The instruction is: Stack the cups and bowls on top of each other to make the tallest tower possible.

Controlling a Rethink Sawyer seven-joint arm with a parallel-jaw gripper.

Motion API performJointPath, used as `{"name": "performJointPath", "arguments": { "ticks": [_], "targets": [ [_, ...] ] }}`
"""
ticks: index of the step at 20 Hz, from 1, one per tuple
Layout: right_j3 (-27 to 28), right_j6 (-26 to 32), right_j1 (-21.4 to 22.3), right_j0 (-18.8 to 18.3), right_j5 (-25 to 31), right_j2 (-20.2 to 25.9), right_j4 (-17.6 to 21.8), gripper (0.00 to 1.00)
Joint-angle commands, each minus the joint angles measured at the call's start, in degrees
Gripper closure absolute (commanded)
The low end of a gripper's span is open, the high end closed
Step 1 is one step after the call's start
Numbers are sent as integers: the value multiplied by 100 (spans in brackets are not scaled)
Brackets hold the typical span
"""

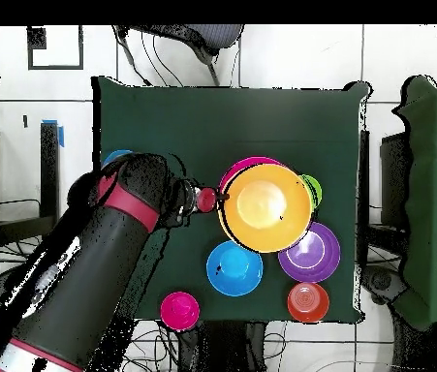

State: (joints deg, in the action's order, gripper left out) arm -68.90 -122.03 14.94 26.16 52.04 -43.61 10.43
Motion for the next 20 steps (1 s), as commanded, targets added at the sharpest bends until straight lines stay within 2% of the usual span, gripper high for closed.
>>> {"name": "performJointPath", "arguments": {
  "ticks": [1, 15, 20],
  "targets": [
    [264, -1132, -272, -26, -390, 268, 63, 100],
    [374, -990, -277, 65, -153, 117, 33, 100],
    [387, -973, -305, 44, -237, 129, -3, 100]
  ]
}}
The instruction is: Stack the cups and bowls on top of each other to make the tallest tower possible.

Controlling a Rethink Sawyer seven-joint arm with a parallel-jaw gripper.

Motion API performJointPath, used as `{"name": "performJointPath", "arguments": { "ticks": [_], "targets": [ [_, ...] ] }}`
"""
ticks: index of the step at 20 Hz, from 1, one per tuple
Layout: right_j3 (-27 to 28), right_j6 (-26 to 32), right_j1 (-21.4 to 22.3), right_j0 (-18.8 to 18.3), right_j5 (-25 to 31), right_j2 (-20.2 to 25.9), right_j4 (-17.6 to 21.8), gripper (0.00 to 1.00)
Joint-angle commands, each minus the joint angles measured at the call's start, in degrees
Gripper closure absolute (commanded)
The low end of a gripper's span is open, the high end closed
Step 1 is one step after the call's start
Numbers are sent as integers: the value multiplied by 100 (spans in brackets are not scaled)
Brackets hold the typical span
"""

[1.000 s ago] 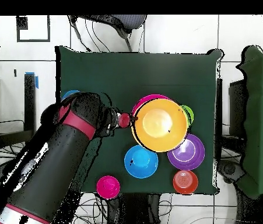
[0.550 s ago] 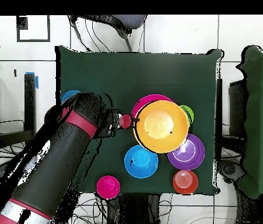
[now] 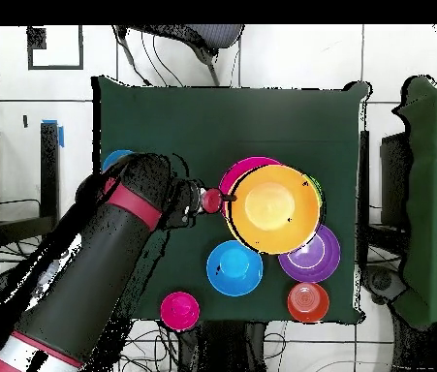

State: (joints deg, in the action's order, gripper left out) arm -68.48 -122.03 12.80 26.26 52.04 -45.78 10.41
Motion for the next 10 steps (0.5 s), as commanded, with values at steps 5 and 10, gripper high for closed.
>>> {"name": "performJointPath", "arguments": {
  "ticks": [5, 10],
  "targets": [
    [373, -984, -110, 52, -237, 328, -24, 100],
    [577, -1024, -232, 24, -184, 349, -92, 100]
  ]
}}
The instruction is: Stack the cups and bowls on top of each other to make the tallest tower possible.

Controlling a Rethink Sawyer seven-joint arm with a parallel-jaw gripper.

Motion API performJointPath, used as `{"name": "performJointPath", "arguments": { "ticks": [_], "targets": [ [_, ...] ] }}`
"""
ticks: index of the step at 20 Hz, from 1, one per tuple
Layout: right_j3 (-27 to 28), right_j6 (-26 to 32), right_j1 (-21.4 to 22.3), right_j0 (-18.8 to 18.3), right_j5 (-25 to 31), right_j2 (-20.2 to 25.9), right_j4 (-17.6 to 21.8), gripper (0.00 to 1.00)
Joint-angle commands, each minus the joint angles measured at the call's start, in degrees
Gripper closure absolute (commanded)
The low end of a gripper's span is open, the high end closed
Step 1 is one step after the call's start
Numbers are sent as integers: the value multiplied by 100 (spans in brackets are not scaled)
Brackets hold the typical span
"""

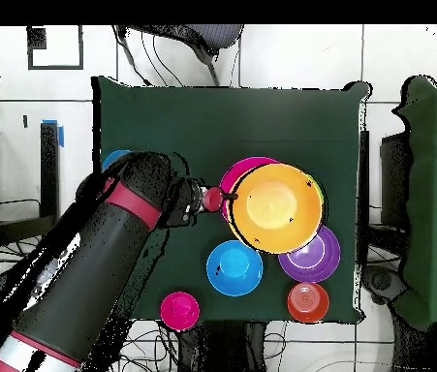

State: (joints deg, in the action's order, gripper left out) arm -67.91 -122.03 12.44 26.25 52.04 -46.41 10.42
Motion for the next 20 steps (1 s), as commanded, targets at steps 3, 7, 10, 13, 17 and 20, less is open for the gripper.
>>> {"name": "performJointPath", "arguments": {
  "ticks": [3, 7, 10, 13, 17, 20],
  "targets": [
    [410, -1106, -181, 59, -297, 459, -119, 100],
    [427, -1162, -230, 79, -295, 451, -118, 100],
    [441, -1173, -218, 97, -254, 443, -132, 100],
    [484, -1197, -241, 87, -260, 455, -154, 100],
    [479, -1233, -277, 121, -228, 447, -160, 100],
    [524, -1281, -317, 133, -145, 445, -206, 100]
  ]
}}
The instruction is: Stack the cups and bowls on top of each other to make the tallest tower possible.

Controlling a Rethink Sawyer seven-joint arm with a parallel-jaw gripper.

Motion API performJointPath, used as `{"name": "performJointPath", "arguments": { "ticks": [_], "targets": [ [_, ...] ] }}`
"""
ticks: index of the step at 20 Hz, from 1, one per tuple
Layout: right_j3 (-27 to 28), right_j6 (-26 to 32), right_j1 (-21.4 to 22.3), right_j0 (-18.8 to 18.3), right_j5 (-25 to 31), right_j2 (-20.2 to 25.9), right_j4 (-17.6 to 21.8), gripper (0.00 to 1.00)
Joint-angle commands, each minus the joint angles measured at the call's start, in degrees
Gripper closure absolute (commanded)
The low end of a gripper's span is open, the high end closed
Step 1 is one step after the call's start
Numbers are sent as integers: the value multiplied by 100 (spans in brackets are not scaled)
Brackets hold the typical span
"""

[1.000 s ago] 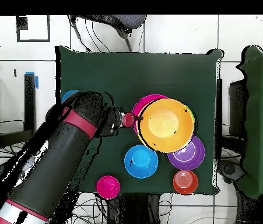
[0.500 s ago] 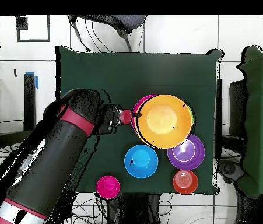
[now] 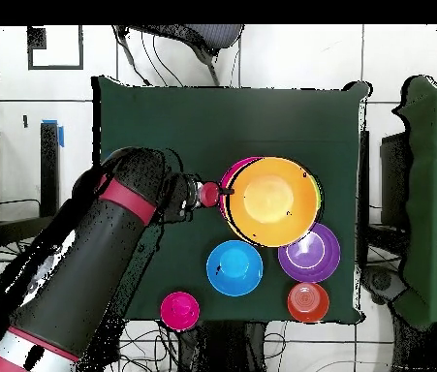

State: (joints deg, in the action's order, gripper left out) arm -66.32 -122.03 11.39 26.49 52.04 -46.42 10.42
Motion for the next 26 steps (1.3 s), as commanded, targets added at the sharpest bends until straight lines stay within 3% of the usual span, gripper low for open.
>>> {"name": "performJointPath", "arguments": {
  "ticks": [1, 26],
  "targets": [
    [422, -1295, -226, 97, -101, 438, -233, 100],
    [536, -1340, -358, 177, 96, 413, -217, 100]
  ]
}}
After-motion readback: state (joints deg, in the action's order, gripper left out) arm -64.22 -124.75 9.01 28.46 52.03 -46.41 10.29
